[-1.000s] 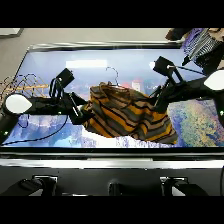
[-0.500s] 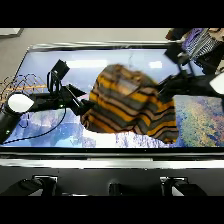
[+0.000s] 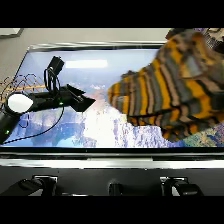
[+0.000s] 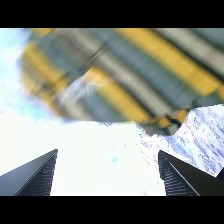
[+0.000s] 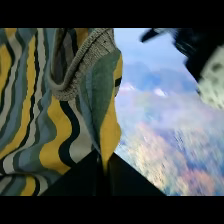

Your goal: Fold the clothes and pants, and hang the long-sleeved shirts on hangers.

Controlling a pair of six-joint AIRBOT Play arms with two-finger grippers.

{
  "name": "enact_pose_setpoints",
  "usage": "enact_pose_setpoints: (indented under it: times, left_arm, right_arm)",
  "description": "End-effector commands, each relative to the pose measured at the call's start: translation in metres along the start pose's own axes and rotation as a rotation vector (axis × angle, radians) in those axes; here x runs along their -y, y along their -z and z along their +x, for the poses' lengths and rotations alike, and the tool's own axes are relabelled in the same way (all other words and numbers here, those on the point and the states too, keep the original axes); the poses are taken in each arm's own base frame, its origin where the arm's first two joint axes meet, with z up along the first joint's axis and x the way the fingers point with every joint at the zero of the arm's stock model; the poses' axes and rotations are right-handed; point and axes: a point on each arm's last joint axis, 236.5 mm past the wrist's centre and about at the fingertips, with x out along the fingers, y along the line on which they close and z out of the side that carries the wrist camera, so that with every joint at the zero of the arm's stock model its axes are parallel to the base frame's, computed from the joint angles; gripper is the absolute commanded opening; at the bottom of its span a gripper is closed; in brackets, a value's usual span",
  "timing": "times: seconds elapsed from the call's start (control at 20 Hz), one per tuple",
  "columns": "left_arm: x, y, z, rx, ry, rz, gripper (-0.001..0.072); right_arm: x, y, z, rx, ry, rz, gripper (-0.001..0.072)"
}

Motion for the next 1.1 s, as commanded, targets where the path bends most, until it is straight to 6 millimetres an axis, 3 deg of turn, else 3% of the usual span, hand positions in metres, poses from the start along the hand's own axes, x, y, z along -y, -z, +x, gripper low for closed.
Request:
enact_pose_setpoints:
  times: [0.0,0.1,0.25,0.4,0.55,0.75,0.9,1.05]
  left_arm:
    - [0.0,0.0,0.0,0.001,0.0,-0.02,0.072]
    - [0.002,0.004,0.0,-0.015,0.01,-0.025,0.072]
    - [0.007,0.011,-0.001,-0.048,0.03,-0.05,0.072]
    - [0.011,0.016,-0.001,-0.069,0.043,-0.05,0.072]
    - [0.011,0.017,-0.001,-0.072,0.045,-0.05,0.072]
    - [0.011,0.017,-0.001,-0.072,0.045,-0.05,0.072]
    - [0.011,0.017,-0.001,-0.072,0.045,-0.05,0.072]
    - [0.011,0.017,-0.001,-0.072,0.045,-0.05,0.072]
  right_arm:
    - [0.088,0.024,-0.057,0.036,0.342,0.385,0.0023]
    - [0.126,0.029,-0.085,0.074,0.505,0.516,0.0022]
    - [0.163,0.021,-0.105,0.148,0.693,0.629,0.0022]
    - [0.183,0.003,-0.102,0.214,0.833,0.669,0.0022]
    - [0.191,-0.031,-0.085,0.295,0.876,0.667,0.0022]
    - [0.23,-0.066,-0.073,0.348,0.961,0.66,0.0022]
    - [0.263,-0.086,-0.083,0.416,1.031,0.656,0.0022]
    - [0.294,-0.091,-0.094,0.445,1.117,0.633,0.0023]
